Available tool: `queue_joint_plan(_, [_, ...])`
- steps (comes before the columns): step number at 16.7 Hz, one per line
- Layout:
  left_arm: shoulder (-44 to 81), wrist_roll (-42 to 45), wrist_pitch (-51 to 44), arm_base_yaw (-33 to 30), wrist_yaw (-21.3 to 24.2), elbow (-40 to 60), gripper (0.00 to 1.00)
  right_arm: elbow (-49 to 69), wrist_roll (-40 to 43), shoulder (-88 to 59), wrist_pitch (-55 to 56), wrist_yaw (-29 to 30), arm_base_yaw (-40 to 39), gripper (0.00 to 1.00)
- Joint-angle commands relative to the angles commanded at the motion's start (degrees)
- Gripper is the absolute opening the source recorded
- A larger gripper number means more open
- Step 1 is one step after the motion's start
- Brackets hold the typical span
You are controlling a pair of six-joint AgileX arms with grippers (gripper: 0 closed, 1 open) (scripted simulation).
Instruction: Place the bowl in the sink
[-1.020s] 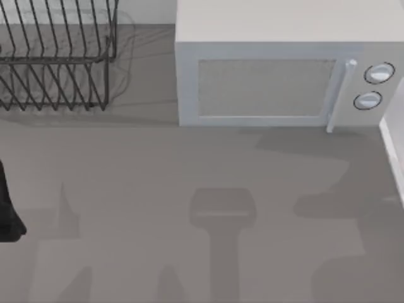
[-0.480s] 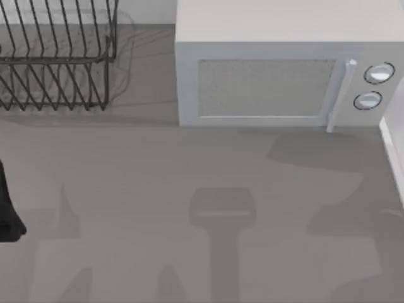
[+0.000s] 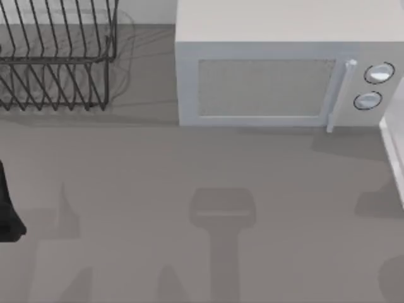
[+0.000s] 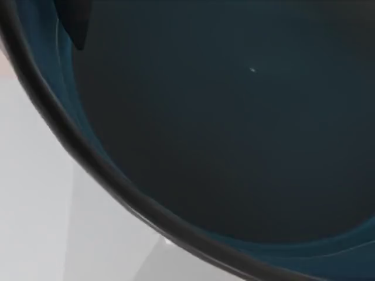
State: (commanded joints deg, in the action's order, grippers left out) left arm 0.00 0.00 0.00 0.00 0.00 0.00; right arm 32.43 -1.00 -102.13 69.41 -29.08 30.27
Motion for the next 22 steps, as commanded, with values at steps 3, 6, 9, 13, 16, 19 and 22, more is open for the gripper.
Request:
queue_joint_plan(3, [0.0,0.0,0.0,0.0,0.0,0.0,1.0,-1.8,0.2,-10.8,13.6,0.2,0.2,0.0])
queue_joint_plan(6, [0.0,0.0,0.0,0.0,0.0,0.0,1.0,-3.4,0.2,-19.5,24.2,0.6,0.1,0.0])
queue_joint_plan(9, [0.0,0.0,0.0,0.0,0.0,0.0,1.0,-4.3,0.2,-24.4,29.4,0.8,0.0,0.0])
queue_joint_plan(13, [0.0,0.0,0.0,0.0,0.0,0.0,1.0,-4.4,0.2,-24.9,30.0,0.9,0.0,0.0])
queue_joint_plan(16, [0.0,0.0,0.0,0.0,0.0,0.0,1.0,-4.4,0.2,-24.9,30.0,0.9,0.0,0.15])
queue_joint_plan(19, [0.0,0.0,0.0,0.0,0.0,0.0,1.0,-4.4,0.2,-24.9,30.0,0.9,0.0,0.38])
queue_joint_plan(22, [0.0,0.0,0.0,0.0,0.0,0.0,1.0,-4.4,0.2,-24.9,30.0,0.9,0.0,0.6])
